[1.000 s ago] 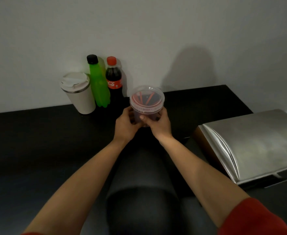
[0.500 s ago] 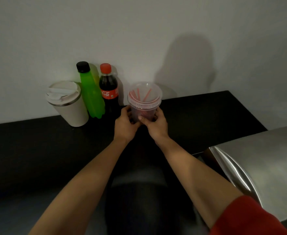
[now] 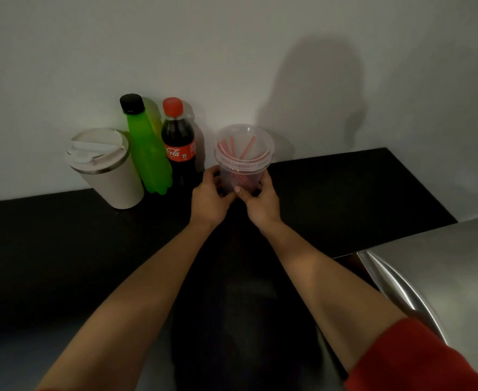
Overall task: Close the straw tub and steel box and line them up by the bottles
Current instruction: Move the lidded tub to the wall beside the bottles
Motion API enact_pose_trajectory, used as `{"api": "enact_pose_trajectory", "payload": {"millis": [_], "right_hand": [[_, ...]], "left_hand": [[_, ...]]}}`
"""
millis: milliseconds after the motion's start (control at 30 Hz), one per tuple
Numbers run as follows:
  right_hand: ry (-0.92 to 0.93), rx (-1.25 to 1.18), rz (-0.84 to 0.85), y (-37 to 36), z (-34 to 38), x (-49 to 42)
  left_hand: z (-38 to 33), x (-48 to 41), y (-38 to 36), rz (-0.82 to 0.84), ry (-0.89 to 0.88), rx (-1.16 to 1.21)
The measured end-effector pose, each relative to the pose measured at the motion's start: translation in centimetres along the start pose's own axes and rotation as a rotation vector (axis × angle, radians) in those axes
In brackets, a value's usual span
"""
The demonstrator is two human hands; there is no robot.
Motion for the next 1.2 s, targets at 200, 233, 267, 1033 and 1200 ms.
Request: {"api": "enact_pose_trajectory", "payload": {"millis": [200,233,267,1033,1200], "right_hand": [[0.029,-0.001,-0.008,-0.02,-0.02,-0.09],[0.036,-0.002,-0.017,0.01,0.03,-0.09],[0.043,-0.007,-0.029,0.05,0.09,-0.08],[0.066,0.004,-0.025,0.1,0.31,-0.44],[0.052,0.019,-0.041,-0.01,0.39,-0.38]], "left_hand": [[0.1,-0.43,-0.19,0.002,0.0,-0.004],[0.1,-0.42,-0.16,0.0,-0.006,-0.008],[0.07,-0.39,-0.1,-0.002,-0.013,-0.012],[-0.25,-0.13,-0.13,0.007,-0.013,-0.034],[-0.32,0.23,-0.01,0.015,0.002,-0.028]]}}
Point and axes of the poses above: each hand's wrist, its own x-axis away from the middle knuckle, its own y-axis out of the back of the hand, z = x × y, the point moved 7 cm from there along -x, towards the middle knuckle, and after that the axes turned 15 degrees about y, right-handed, at the moved point
